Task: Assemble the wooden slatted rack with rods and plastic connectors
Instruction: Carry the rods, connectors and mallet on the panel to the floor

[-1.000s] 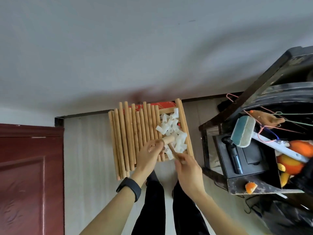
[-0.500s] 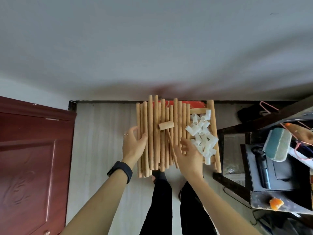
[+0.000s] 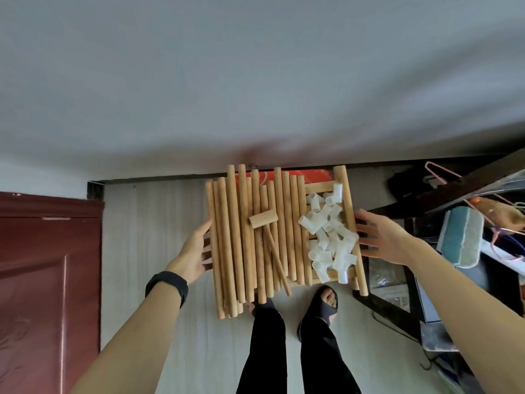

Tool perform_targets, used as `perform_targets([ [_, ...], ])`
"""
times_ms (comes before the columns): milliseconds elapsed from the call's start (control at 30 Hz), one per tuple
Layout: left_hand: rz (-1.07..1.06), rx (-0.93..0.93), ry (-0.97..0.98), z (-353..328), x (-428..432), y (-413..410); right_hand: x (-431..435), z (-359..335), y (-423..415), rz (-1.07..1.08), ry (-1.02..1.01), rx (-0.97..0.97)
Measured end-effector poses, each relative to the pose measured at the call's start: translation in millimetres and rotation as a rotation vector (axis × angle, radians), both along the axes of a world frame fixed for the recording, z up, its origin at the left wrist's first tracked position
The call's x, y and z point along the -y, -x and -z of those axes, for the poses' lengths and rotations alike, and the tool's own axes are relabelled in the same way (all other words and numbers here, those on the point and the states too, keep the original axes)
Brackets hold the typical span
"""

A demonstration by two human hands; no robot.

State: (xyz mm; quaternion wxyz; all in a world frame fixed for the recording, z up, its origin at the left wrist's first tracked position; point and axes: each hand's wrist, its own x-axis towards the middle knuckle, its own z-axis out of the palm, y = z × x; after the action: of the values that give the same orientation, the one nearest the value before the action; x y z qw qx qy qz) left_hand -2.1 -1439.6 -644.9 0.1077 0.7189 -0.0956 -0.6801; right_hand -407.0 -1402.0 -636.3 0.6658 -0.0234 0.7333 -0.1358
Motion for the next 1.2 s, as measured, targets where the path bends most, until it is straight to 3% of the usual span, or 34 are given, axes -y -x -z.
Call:
perform_targets([
  [300, -0.057, -0.036, -0.028, 5, -2, -6, -6, -9, -8, -0.019, 0.036, -0.014],
  [467, -0.02, -0.023, -0.026, -26, -6, 0, -32, -28, -12, 0.033, 0.047, -0.049],
  [800, 0.307, -0.09, 0.024, -217, 19, 43, -116, -220, 10, 0.278, 0.114, -0.129],
  [1033, 0.66, -0.301, 0.106, -352, 7, 149, -255, -343, 37, 0.533, 0.272, -0.251],
  [1200, 0.94, -0.312, 0.177, -413, -52, 255, -368, -391, 59, 0.746, 0.327, -0.361],
])
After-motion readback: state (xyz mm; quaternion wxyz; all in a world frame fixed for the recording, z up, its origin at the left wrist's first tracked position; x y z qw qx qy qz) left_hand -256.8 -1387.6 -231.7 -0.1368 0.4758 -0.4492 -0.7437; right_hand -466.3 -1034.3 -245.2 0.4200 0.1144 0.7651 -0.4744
